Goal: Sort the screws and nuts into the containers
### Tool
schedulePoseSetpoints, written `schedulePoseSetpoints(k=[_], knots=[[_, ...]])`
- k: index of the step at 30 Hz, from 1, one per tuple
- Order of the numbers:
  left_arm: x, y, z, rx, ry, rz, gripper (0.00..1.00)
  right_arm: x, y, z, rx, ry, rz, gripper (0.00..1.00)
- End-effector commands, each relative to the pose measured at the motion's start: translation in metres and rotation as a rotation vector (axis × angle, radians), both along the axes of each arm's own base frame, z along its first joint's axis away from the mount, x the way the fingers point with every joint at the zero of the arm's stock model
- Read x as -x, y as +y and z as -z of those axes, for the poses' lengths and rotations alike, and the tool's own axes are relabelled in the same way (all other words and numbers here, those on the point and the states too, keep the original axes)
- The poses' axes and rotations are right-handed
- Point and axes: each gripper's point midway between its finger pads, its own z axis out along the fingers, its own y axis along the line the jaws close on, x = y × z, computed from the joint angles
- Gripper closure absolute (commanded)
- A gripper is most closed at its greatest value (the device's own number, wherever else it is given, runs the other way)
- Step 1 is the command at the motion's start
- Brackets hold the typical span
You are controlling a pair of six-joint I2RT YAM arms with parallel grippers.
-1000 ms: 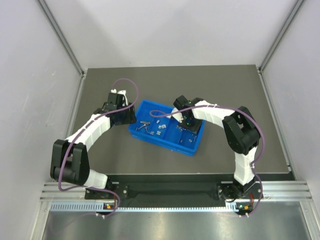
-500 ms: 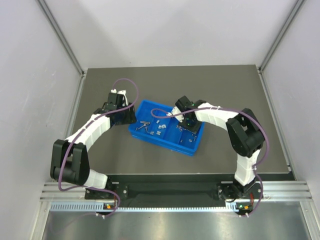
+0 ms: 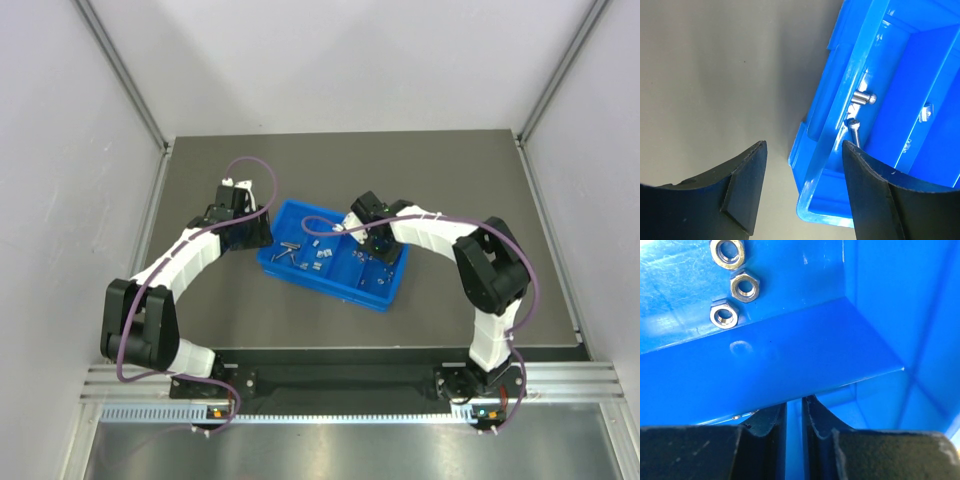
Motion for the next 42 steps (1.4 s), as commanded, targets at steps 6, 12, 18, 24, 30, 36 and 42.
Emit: schedulePoseSetpoints(k=[6, 12, 18, 24, 30, 36, 42], knots=[[-0.008, 0.001, -0.013, 0.011, -0.066, -0.011, 0.34, -0.011, 0.020, -0.027, -0.102, -0.002, 0.032, 0.98], [-0.009, 0.000, -0.014, 0.018, -0.069, -0.009, 0.34, -0.014, 0.033, -0.080, -0.202, -0.057, 0.055, 0.97], [-0.010, -0.001, -0.017, 0.023, -0.077, -0.008, 0.33, -0.010, 0.054, -0.121, -0.321, -0.049, 0.053, 0.96], [-0.012, -0.001, -0.019, 0.023, -0.084, -0.008, 0.33, -0.013, 0.087, -0.139, -0.407, -0.075, 0.027, 0.96], [-0.014, 0.001, -0.023, 0.011, -0.096, -0.008, 0.33, -0.006, 0.108, -0.114, -0.405, -0.026, 0.001, 0.93], [-0.014, 0.002, -0.026, 0.002, -0.103, -0.009, 0.33, -0.002, 0.107, -0.110, -0.382, -0.035, -0.007, 0.57], [-0.017, 0.001, -0.027, 0.010, -0.111, -0.010, 0.33, -0.005, 0.089, -0.131, -0.358, -0.107, 0.010, 0.37]])
